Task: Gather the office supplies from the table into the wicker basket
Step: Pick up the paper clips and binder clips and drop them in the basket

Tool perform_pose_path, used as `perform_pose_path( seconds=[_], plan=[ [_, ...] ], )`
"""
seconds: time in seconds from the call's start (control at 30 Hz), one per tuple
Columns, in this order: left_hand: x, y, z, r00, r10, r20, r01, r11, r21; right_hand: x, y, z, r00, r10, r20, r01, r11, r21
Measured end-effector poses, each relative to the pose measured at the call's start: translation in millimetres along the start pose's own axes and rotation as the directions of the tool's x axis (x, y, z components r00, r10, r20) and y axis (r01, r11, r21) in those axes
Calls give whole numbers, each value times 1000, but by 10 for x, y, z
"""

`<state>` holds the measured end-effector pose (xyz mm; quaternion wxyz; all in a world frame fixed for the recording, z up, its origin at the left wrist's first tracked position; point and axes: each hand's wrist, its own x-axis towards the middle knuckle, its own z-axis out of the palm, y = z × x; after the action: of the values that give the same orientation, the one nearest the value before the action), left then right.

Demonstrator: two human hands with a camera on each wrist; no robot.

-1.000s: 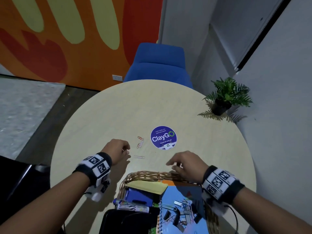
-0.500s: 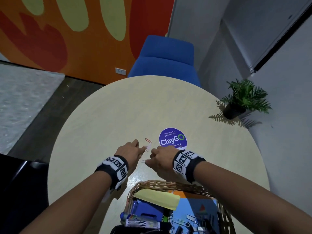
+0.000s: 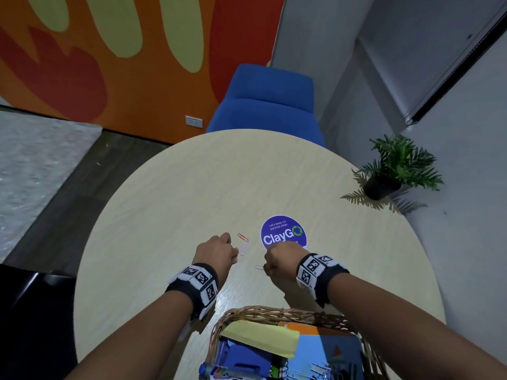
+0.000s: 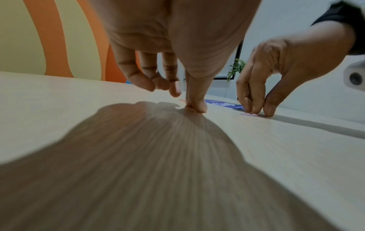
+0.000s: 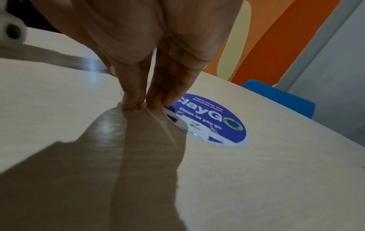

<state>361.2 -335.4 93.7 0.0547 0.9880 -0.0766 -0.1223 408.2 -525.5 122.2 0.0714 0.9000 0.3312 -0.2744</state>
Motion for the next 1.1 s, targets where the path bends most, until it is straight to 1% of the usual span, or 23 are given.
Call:
perform_pose_path(
  seconds=[0.13,0.23,0.33,0.4,0.5,0.53,0.6,0.67,0.73,0.8,0.87,0.93,1.0,1.03,1.1],
  plan=[
    [-128,-102,41,999,-39,-7,38,996,-81,-28,45,15,992,125,-25,-123,990,64],
    [-261,-134,48,995,-98,-10,96,986,-133,-30,38,-2,984,179,2,-178,978,112],
    [-378,-137,49,988,-144,55,149,981,-122,-46,47,7,983,180,38,-183,977,107],
    [-464,-138,23,983,-158,92,170,975,-142,-95,55,11,984,173,31,-175,981,86],
    [-583,-114,-138,983,-163,87,182,939,-292,-274,95,-109,986,161,-39,-155,980,122],
    [-621,-82,-235,987,-148,64,161,922,-351,-363,123,-176,987,149,-67,-137,978,156],
    [-705,46,-480,997,-70,-13,57,891,-451,-587,200,-297,985,124,-121,-92,967,238],
    [-819,248,-755,996,28,-85,-68,861,-505,-859,287,-344,976,110,-186,-46,946,320],
    [-950,485,-975,984,136,-114,-176,832,-526,-1149,338,-343,971,98,-218,-1,914,406],
    [-1082,728,-1099,961,258,-95,-269,807,-526,-1417,361,-304,974,91,-209,23,873,486],
    [-1189,941,-1123,928,369,-43,-337,788,-515,-1654,373,-253,975,98,-198,20,855,519],
    [-1257,1089,-1097,898,440,-9,-389,784,-484,-1858,376,-181,977,104,-188,12,846,532],
    [-1255,1128,-1045,890,456,-4,-410,796,-444,-2041,365,-109,979,106,-175,3,849,528],
    [-1223,1106,-1023,897,442,-7,-402,811,-425,-2118,358,-78,980,102,-170,2,853,522],
    [-1107,999,-978,930,367,-6,-339,853,-397,-2241,328,-20,984,88,-157,6,854,520]
  ],
)
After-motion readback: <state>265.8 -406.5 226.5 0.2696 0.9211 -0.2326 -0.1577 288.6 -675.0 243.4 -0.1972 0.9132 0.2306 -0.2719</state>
